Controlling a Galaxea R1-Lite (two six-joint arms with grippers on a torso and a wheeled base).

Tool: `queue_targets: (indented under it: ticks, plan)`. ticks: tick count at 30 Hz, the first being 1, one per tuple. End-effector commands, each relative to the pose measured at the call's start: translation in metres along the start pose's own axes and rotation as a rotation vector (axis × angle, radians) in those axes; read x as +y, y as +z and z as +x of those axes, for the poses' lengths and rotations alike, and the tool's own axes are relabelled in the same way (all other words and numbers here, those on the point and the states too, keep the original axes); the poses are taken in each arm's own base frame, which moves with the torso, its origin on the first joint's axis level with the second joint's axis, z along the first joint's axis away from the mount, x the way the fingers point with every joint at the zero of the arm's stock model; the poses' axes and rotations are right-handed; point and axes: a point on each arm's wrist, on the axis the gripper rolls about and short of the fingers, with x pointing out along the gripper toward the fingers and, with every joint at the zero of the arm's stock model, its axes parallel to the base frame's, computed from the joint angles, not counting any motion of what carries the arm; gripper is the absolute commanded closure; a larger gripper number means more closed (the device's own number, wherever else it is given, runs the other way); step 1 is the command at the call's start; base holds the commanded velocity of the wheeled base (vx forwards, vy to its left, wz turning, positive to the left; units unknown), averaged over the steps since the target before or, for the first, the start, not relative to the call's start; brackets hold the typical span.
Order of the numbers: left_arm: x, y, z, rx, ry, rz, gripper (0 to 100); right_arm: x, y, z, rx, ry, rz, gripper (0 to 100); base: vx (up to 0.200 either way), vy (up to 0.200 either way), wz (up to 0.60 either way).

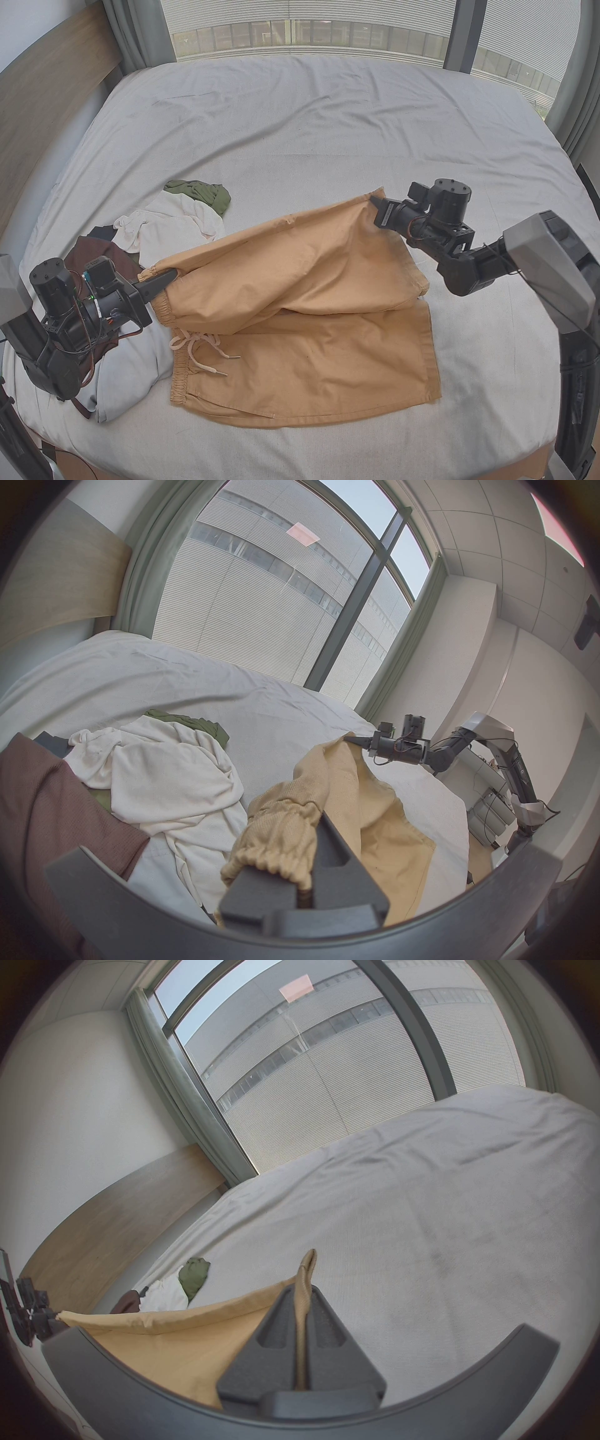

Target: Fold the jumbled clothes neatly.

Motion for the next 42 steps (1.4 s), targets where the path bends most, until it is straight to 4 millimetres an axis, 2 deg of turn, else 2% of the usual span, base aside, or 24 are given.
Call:
queue_targets:
  ticks: [1,7,13,17,35,42]
  plan:
    - [-0.002,0.010,0.005,-0.033,-0.018,-0.003,100,0.021,0.067,-0.054,-0.116,0.018,-0.016,100,0.000,0.000,0.00]
    - [0.002,0.021,0.012,-0.076,-0.028,0.048,100,0.028,0.086,-0.081,-0.155,0.024,-0.024,100,0.000,0.000,0.00]
    - [0.008,0.036,0.024,-0.133,-0.033,0.078,100,0.024,0.103,-0.094,-0.193,0.013,-0.034,100,0.000,0.000,0.00]
    - [0.010,0.041,0.026,-0.158,-0.007,0.088,100,0.022,0.107,-0.101,-0.194,0.013,-0.035,100,0.000,0.000,0.00]
    - [0.021,0.040,0.038,-0.182,0.034,0.054,100,0.019,0.110,-0.104,-0.190,0.014,-0.045,100,0.000,0.000,0.00]
    - [0.027,0.037,0.043,-0.182,0.040,0.052,100,0.014,0.103,-0.097,-0.177,0.007,-0.044,100,0.000,0.000,0.00]
